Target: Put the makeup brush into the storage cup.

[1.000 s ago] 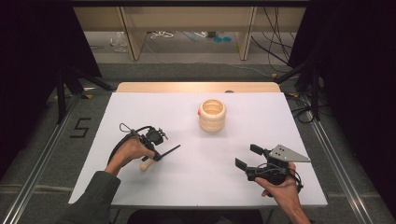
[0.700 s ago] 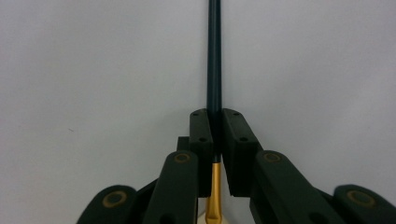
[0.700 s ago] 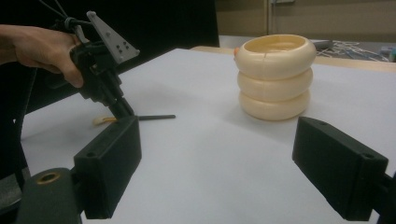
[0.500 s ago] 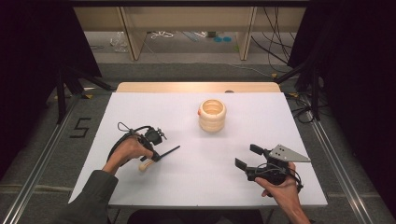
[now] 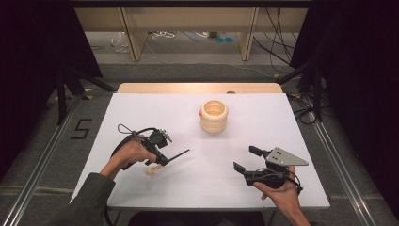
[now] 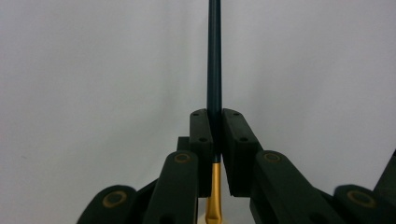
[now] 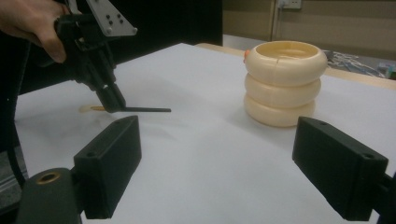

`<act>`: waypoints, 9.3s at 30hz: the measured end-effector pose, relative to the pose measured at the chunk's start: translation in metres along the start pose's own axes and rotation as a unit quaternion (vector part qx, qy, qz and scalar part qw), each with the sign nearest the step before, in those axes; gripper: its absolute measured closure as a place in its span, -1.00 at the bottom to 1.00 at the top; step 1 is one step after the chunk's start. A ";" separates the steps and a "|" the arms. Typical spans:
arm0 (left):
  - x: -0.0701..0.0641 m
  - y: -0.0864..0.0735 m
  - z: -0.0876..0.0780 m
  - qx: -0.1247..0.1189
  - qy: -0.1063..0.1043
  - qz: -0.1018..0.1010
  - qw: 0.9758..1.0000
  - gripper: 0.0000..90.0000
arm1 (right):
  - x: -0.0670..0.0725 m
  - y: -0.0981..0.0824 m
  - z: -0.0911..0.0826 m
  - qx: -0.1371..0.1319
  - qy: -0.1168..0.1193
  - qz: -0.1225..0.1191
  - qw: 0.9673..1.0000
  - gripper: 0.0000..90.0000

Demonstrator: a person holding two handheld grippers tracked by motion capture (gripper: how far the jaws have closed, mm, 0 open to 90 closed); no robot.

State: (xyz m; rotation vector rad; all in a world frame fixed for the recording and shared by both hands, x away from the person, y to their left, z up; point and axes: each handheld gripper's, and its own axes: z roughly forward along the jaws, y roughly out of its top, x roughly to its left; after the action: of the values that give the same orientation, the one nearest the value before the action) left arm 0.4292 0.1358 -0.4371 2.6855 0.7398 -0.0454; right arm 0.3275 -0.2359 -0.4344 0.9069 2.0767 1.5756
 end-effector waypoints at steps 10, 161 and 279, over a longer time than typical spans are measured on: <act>-0.019 0.013 -0.005 -0.011 -0.018 0.031 0.999 0.85 | 0.014 0.004 0.005 0.009 -0.005 -0.072 0.997 -0.61; -0.080 0.068 -0.010 0.066 -0.094 0.142 0.983 0.84 | 0.087 0.005 0.090 0.142 0.111 -0.523 0.833 0.82; -0.052 -0.004 -0.032 -0.464 0.209 0.122 0.852 -0.07 | 0.028 0.024 0.082 0.016 0.153 -0.112 0.982 0.87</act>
State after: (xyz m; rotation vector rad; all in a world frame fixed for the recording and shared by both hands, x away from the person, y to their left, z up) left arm 0.3799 0.1247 -0.4019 1.8120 0.3601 0.7792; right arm 0.3669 -0.1549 -0.4338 0.4404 2.3227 1.6453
